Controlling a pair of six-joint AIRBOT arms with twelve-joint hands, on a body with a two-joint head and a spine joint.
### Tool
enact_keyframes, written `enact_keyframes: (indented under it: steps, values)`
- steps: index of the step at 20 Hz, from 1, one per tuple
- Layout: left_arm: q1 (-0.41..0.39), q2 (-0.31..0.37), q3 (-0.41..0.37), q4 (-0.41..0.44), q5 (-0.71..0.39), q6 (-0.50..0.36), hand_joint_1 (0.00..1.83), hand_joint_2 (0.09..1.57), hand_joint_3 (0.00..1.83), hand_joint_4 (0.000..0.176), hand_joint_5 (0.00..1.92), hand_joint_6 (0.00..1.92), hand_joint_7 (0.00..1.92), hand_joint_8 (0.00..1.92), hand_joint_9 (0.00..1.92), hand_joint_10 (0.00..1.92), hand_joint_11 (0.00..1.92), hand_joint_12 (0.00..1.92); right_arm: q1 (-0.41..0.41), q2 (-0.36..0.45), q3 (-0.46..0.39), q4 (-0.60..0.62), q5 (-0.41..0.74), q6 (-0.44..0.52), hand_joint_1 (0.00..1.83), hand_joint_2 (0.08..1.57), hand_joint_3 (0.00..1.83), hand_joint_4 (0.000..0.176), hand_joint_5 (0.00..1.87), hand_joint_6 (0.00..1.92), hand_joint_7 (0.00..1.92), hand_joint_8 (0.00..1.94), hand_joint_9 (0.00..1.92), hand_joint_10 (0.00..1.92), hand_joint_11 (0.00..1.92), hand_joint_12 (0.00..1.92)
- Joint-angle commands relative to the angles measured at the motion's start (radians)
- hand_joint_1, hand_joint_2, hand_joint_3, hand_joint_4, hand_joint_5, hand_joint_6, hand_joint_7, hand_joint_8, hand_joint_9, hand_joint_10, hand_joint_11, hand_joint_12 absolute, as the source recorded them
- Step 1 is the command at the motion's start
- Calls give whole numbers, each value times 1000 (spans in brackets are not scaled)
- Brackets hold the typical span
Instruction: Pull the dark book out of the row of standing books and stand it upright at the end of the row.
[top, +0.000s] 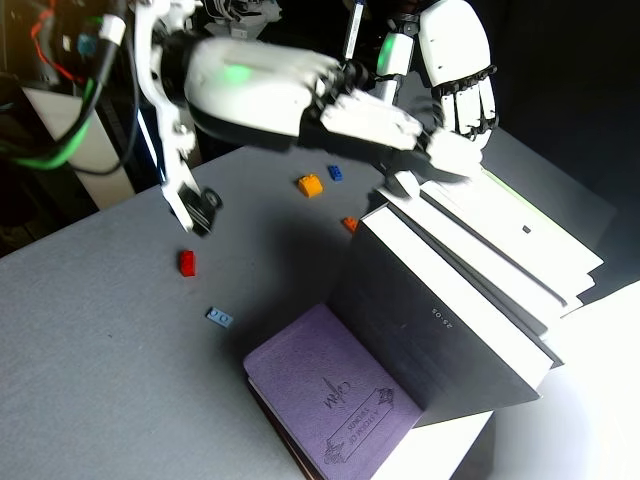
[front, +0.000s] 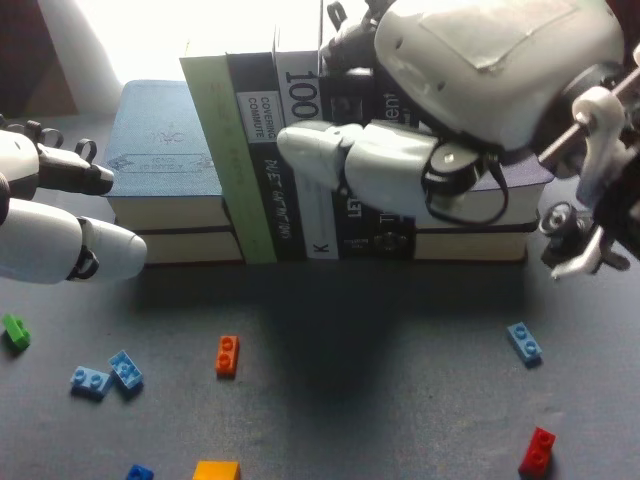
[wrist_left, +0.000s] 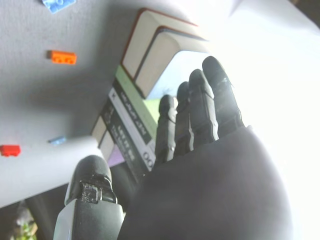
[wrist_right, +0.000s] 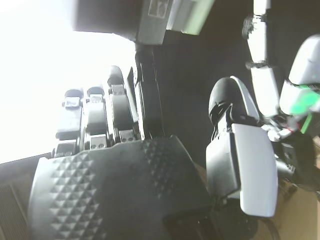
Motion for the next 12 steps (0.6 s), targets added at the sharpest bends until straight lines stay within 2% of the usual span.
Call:
enact_keyframes:
  steps: [1, 3, 5, 6, 8, 11, 12]
  values:
    - [-7, 10, 3, 45, -48, 3, 0, 1205, 2, 34, 163, 4, 148, 1, 153, 2, 0, 579, 1, 9, -13, -31, 41, -10, 0, 1172, 0, 3, 800, 16, 197, 7, 0, 0, 0, 0]
    - [-7, 10, 3, 45, -48, 3, 0, 1206, 2, 38, 158, 1, 137, 2, 138, 4, 0, 535, -11, 20, -49, -9, 41, -27, 0, 1173, 0, 8, 792, 13, 190, 3, 0, 0, 0, 0]
    - [-7, 10, 3, 45, -48, 3, 0, 1209, 2, 42, 169, 4, 157, 7, 159, 9, 0, 573, -24, 30, -84, 11, 41, -58, 1, 1181, 4, 4, 785, 9, 183, 0, 0, 0, 0, 0]
    - [-7, 10, 3, 45, -48, 3, 0, 1211, 3, 36, 164, 1, 153, 4, 160, 7, 0, 583, -27, 33, -100, 28, 41, -77, 8, 1177, 2, 2, 796, 14, 197, 6, 0, 0, 0, 0]
    - [-7, 10, 4, 46, -48, 3, 0, 1208, 0, 37, 166, 2, 151, 5, 157, 3, 0, 571, -30, 42, -130, 66, 41, -107, 0, 1177, 2, 9, 788, 10, 192, 3, 0, 0, 0, 0]
    - [-7, 10, 4, 46, -48, 3, 0, 1214, 2, 39, 152, 0, 142, 0, 144, 1, 0, 528, -30, 60, -174, 152, 40, -156, 0, 1180, 2, 15, 788, 10, 205, 8, 0, 0, 0, 0]
    - [-7, 10, 4, 46, -48, 3, 0, 1215, 2, 40, 160, 4, 149, 3, 149, 3, 0, 527, -31, 64, -186, 182, 39, -179, 0, 1180, 2, 13, 787, 10, 200, 5, 0, 0, 0, 0]
